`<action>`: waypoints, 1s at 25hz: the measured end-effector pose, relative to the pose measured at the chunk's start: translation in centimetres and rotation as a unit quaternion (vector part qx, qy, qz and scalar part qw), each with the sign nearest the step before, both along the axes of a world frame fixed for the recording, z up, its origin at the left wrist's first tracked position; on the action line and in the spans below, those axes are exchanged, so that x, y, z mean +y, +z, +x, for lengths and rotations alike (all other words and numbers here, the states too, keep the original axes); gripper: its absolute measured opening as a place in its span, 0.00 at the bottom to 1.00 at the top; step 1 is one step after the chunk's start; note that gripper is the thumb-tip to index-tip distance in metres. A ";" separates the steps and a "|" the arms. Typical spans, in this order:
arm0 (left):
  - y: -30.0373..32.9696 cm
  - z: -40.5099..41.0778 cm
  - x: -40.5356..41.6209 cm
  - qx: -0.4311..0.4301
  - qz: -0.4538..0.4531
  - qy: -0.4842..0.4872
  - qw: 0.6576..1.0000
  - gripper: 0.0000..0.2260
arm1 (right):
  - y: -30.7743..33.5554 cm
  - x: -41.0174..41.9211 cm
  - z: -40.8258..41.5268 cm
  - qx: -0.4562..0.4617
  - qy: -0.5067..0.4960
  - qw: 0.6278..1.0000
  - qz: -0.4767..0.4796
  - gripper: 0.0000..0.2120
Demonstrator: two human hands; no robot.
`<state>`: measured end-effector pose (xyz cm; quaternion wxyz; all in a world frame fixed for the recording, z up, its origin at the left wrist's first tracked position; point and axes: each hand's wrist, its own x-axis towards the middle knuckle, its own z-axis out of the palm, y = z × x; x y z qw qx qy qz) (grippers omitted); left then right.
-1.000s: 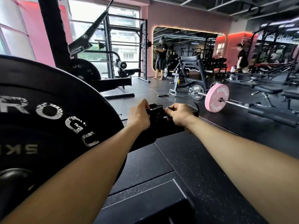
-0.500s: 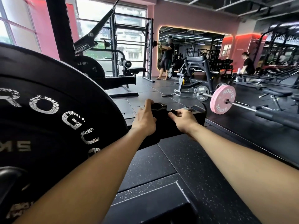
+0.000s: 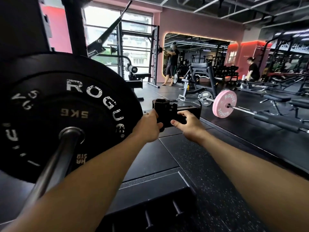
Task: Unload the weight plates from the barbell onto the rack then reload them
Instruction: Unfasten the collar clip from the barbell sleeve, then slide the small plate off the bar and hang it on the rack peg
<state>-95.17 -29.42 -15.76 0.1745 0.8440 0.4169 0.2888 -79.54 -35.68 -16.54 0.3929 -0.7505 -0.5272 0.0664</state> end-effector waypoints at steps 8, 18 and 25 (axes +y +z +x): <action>3.8 -11.7 -7.2 0.008 0.011 0.051 0.999 0.18 | 3.0 -9.2 -7.1 -0.006 0.068 0.998 -0.006 0.27; 5.2 -27.7 -5.1 -0.021 -0.005 0.242 0.970 0.19 | 5.3 -3.1 -18.2 0.015 0.149 0.989 -0.001 0.30; 2.2 -28.5 -0.5 -0.014 -0.027 0.273 0.961 0.25 | 1.5 3.1 -19.7 0.023 0.116 0.992 -0.037 0.38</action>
